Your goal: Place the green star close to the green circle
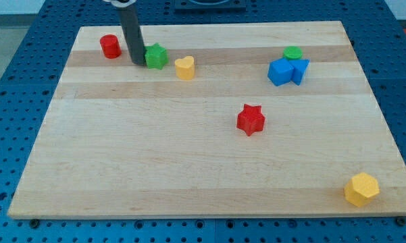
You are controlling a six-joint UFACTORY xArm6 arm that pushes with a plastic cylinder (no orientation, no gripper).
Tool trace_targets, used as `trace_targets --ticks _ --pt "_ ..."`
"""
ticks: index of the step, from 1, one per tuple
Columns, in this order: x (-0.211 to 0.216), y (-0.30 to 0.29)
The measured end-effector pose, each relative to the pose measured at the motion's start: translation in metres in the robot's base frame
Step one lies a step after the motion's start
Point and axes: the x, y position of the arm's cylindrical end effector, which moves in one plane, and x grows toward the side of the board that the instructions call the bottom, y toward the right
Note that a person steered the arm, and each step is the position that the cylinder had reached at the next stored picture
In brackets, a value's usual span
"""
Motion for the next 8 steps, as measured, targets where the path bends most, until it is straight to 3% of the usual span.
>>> trace_targets --ticks 1,3,4,6,8 --pt "0.000 0.108" --pt "-0.020 0.109" --pt "-0.020 0.188" --pt "-0.035 0.229" --pt "-0.015 0.216"
